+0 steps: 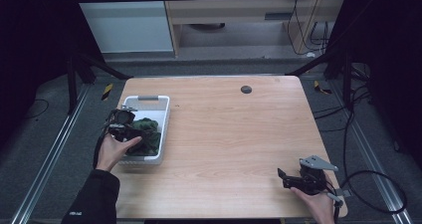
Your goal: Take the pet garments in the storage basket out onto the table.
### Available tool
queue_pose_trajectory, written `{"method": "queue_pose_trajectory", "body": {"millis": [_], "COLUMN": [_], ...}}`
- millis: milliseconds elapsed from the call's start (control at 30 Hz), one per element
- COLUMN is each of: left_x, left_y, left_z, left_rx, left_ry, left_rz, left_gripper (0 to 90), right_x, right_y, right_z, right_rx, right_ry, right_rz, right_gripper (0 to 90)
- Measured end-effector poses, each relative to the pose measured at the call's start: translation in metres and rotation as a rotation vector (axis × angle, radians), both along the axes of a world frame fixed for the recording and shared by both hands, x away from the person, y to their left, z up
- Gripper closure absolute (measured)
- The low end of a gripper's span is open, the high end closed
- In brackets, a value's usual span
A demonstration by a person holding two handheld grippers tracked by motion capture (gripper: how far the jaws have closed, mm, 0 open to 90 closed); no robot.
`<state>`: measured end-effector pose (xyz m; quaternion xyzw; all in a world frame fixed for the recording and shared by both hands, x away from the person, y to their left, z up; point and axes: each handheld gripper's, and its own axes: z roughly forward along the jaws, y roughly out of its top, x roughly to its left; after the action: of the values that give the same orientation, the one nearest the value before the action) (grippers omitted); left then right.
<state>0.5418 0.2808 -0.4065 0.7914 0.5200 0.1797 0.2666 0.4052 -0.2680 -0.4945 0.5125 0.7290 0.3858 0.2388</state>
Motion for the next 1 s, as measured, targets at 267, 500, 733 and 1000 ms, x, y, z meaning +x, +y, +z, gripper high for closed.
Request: {"method": "queue_pose_trajectory", "body": {"millis": [267,500,733,1000], "left_x": [0.004,0.008,0.011,0.01], "left_y": [-0.002,-0.001,-0.001,-0.001], "left_z": [-0.009,-0.016,-0.021,-0.026], "left_rx": [0.015,0.019,0.029,0.03], "left_ry": [0.033,0.068,0.11,0.14], "left_rz": [-0.004,0.002,0.006,0.013], "left_gripper": [5.3,6.6,16.0,35.6], "right_x": [0.001,0.002,0.002,0.002], "right_y": [0.0,0.001,0.002,0.002], "right_z": [-0.001,-0.002,-0.002,-0.002], "right_rx": [-0.011,-0.013,-0.012,-0.014], "right_ry": [0.001,0.012,0.023,0.024], "right_rz": [0.005,0.011,0.018,0.021], "right_gripper": [10.1,9.5,9.3,9.3]}}
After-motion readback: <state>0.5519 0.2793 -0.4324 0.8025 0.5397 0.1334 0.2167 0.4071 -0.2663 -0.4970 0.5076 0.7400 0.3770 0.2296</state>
